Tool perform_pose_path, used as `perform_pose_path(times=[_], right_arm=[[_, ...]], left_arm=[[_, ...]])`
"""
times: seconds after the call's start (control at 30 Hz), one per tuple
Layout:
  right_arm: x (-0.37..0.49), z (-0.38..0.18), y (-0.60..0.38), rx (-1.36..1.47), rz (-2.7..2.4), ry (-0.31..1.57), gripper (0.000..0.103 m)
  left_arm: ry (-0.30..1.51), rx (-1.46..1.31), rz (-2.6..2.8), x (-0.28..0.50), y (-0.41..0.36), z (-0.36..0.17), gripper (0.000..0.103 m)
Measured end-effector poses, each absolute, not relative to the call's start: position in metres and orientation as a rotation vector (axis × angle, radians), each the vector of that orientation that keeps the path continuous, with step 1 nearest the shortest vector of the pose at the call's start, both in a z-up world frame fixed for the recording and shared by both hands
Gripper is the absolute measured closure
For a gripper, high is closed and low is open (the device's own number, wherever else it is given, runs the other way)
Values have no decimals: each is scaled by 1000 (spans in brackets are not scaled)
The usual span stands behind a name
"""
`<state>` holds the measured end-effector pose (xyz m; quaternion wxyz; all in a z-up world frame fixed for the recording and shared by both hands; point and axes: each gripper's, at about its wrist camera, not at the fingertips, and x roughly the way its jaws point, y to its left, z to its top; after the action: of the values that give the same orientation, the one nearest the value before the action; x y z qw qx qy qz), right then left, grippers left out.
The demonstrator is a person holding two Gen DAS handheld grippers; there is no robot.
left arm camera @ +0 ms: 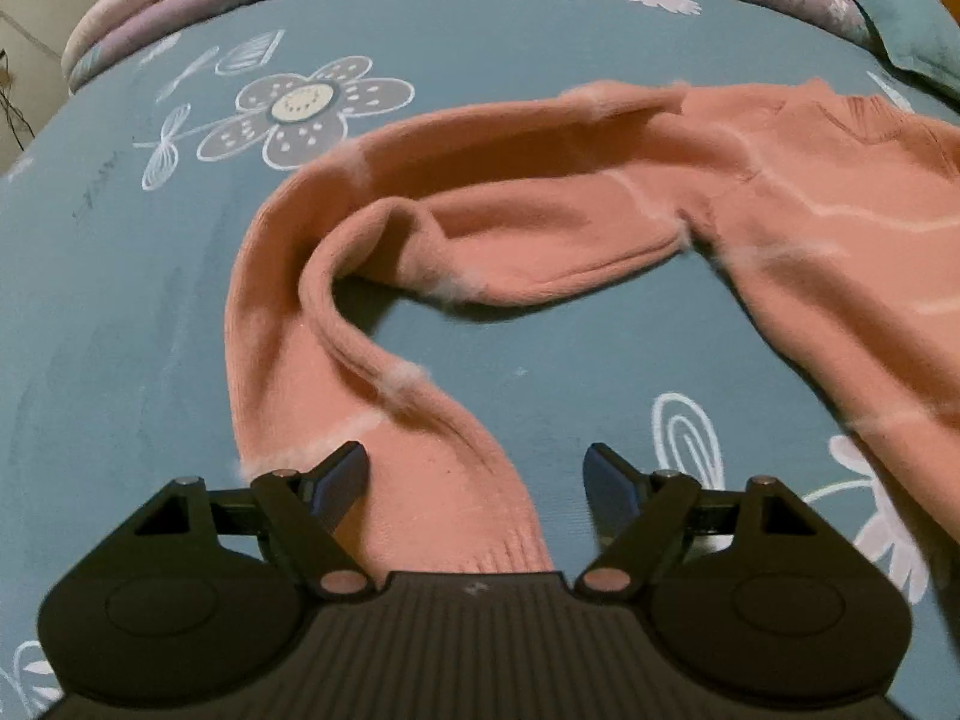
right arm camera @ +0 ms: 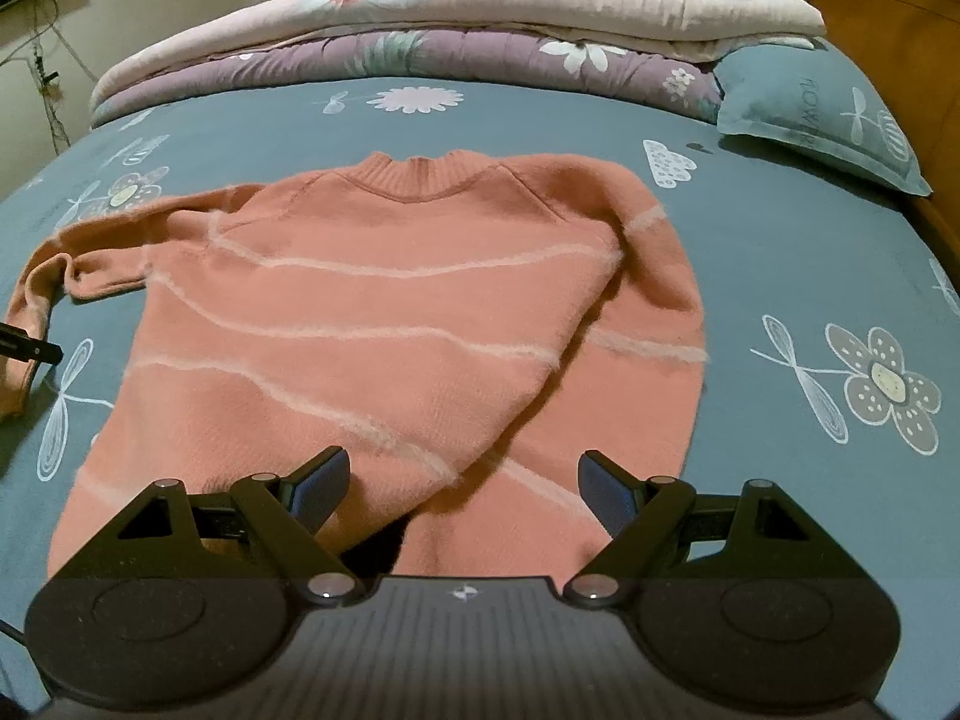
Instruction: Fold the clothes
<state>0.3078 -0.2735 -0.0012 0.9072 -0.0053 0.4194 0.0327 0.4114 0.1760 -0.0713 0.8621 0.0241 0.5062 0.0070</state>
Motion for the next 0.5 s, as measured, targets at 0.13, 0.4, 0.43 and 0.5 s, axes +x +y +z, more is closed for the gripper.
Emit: perform_pose_path(times=[0.13, 0.4, 0.43, 0.5], right_arm=[[307, -2, -275, -1, 56, 873, 16], [309, 1, -269, -36, 64, 868, 16], [309, 2, -269, -37, 64, 868, 16], [310, 1, -269, -36, 63, 870, 16]], left_arm=[[1060, 67, 55, 417, 190, -71, 21], [1048, 85, 103, 412, 210, -64, 21], [1048, 92, 124, 410, 214, -62, 21], [1043, 85, 153, 405, 228, -57, 21]])
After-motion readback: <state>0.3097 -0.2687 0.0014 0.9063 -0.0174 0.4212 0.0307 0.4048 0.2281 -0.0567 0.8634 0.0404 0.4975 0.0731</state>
